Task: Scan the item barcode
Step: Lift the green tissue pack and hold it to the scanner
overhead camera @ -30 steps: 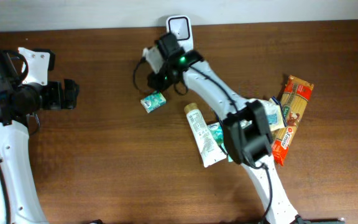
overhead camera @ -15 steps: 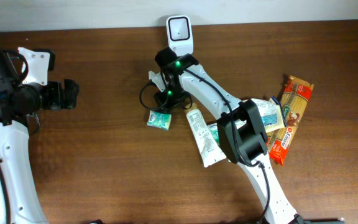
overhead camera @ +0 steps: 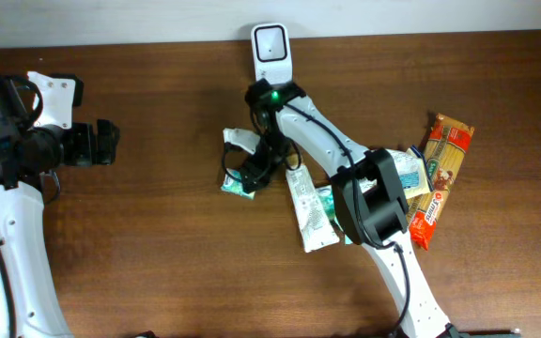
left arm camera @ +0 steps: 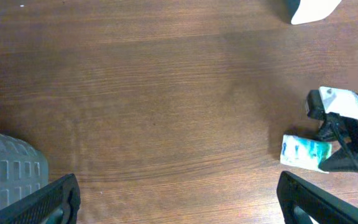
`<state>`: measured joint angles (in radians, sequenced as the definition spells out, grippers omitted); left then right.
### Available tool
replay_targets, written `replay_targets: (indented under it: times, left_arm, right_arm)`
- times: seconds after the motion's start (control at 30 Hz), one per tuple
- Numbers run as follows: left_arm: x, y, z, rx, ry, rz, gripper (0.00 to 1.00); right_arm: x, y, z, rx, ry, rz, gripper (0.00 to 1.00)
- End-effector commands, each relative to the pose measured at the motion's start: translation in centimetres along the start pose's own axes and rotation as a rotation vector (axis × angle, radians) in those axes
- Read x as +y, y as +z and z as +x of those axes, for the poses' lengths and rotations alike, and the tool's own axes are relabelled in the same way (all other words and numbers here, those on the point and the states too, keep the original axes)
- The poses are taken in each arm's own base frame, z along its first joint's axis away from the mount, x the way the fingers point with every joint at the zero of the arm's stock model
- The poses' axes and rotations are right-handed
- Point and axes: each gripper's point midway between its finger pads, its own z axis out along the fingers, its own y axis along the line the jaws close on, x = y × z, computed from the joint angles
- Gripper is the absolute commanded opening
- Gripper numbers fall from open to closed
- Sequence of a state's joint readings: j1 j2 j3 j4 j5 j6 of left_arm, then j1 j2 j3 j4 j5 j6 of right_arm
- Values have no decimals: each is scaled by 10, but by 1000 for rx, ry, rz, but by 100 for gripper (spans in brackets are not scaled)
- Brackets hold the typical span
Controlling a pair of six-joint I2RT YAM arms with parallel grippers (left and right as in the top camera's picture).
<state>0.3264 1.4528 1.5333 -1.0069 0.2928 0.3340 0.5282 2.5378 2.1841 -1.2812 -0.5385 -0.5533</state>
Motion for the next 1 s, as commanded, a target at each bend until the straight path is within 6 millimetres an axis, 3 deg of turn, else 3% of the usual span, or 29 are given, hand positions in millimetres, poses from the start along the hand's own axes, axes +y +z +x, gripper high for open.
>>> replay_targets:
  times: [0.0,0.07,0.17,0.23,0.27,0.33,0.4,0.47,0.6,0.7,0.77,0.8,0.83,0.87,0.9,0.97]
  left_arm:
    - [-3,0,-2,-6,14,15,99]
    - [-3,0,-2,-6,14,15,99]
    - [-3,0,-2,-6,14,15,99]
    - [-3,0,-2,-6,15,15,99]
    - [-3,0,-2,-6,14,15,99]
    - [-3,0,-2,-6,15,15,99]
    - [-3,0,-2,-6,14,15,99]
    - [-3,0,-2,-6,15,15,99]
    - [-3,0,-2,-6,15,15,99]
    - [-3,0,-2,-6,15,15,99]
    - [-3,0,-2,-6,14,15,99]
    - [-3,0,-2,-6,14,15,99]
    - [-3,0,-2,-6,14,15,99]
    - [-3,0,-2,-6,14,15,99]
    - [-3,0,-2,-6,14,15,99]
    - [-3,0,-2,-6,14,15,99]
  right_arm:
    - [7,14,8,6,-2,-52,53]
    - [5,14,4,-10,-12,-47,39]
    - [3,6,-5,-47,65,-48,6]
    - [15,-21,-20,-121,78,-99,4]
    - [23,-42,-29,-171,69,-123,4]
    - [53,-113,-56,-350,21,-212,4]
    - [81,-178,-70,-519,-37,-316,4]
    - [99,-230,-71,-648,-78,-405,4]
    - [105,-303,-58,-857,-106,-614,4]
    - [87,-316,-48,-895,-82,-587,4]
    - [71,-305,-48,-858,-67,-482,4]
    - [49,-285,-51,-777,7,-334,4]
    - [5,-266,-54,-688,151,-85,4]
    - [-30,-259,-54,-640,257,138,4]
    - [-63,-262,-52,-617,334,366,4]
    - [-102,-284,-59,-612,369,761,4]
